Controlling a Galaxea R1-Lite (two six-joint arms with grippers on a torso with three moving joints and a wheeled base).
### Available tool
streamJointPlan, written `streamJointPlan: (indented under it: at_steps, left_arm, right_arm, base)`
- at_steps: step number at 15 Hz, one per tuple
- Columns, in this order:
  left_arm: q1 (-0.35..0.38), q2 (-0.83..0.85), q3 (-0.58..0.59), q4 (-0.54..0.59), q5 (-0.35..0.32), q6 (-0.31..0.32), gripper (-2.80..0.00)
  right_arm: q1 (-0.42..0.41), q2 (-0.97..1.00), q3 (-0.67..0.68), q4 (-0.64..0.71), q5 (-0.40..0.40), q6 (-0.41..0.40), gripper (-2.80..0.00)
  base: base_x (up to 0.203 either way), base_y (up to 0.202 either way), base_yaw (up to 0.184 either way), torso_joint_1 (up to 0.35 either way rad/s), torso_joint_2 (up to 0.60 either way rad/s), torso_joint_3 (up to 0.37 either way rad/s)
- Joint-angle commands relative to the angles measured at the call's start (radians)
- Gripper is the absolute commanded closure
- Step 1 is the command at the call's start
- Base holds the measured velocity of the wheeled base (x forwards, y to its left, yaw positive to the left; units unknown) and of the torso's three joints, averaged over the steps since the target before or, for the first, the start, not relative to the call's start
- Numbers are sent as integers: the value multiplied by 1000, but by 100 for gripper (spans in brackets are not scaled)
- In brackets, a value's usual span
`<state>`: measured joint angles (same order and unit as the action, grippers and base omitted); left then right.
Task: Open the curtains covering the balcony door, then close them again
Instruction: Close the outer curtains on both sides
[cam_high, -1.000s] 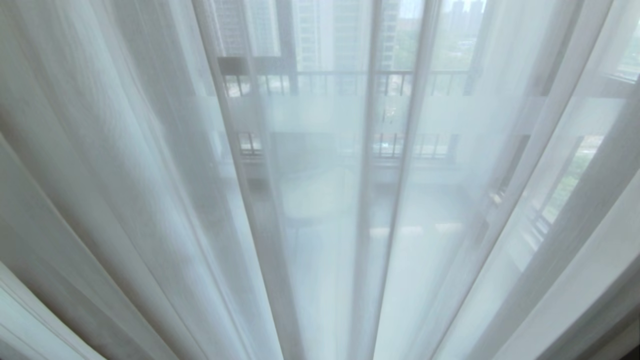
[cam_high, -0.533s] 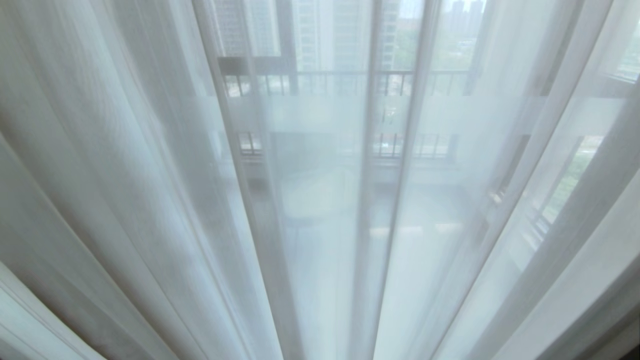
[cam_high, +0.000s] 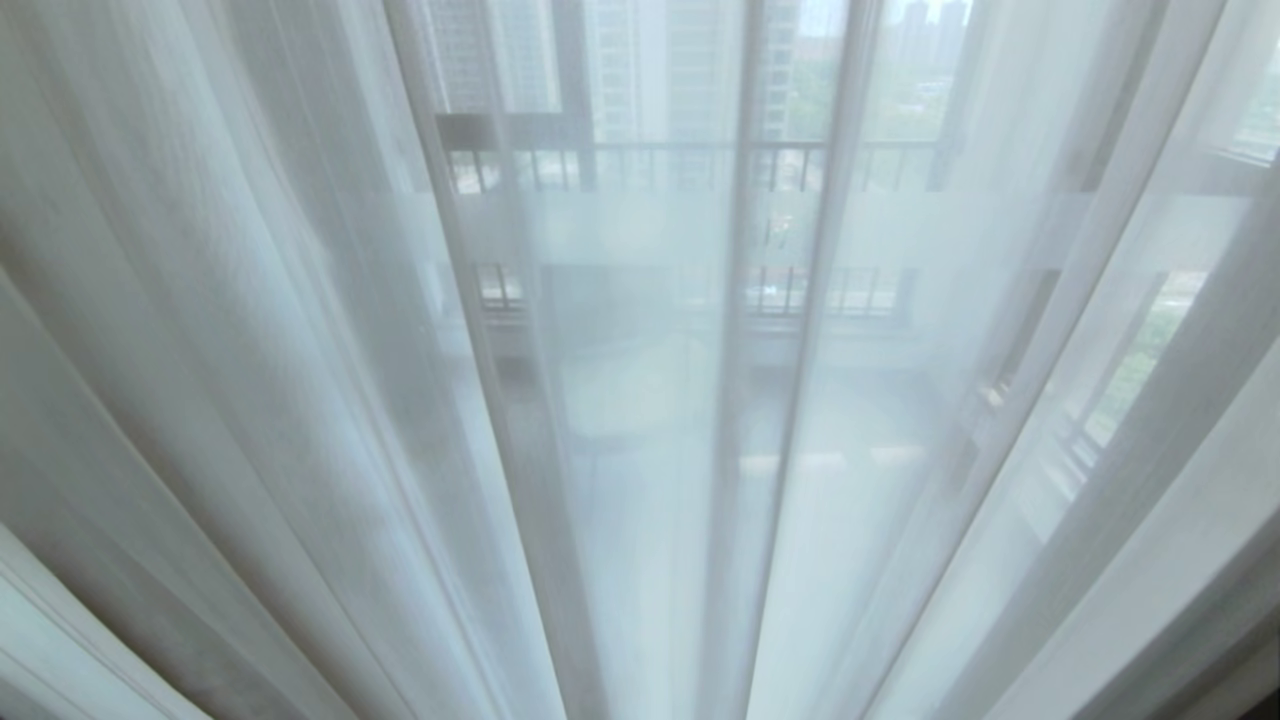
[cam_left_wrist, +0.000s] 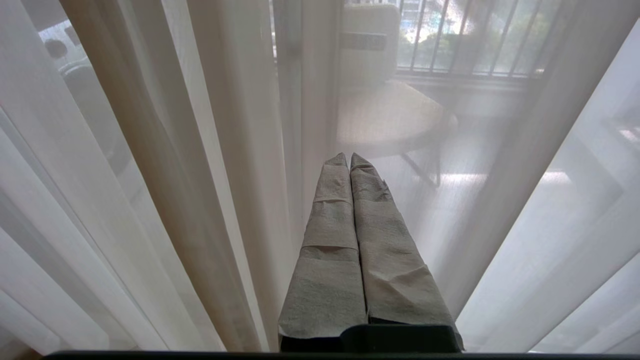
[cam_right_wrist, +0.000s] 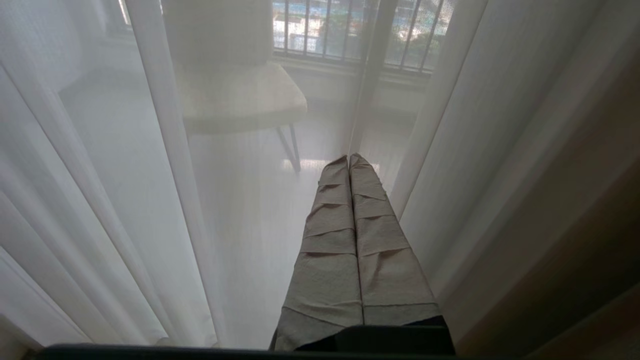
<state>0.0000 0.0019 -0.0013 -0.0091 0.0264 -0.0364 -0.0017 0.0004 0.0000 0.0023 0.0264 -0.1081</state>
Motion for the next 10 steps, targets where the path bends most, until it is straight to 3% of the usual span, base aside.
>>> streamJointPlan:
  at_steps: [1,10]
  left_arm:
    - [0,0,0,-1,1,-2,0]
    - [0,0,0,0,1,-2,0]
  right_arm:
    - [0,0,0,1,1,-1,0]
    - [0,0,0,1,1,-1,0]
  base:
    - [0,0,0,0,0,0]
    - [0,0,0,0,0,0]
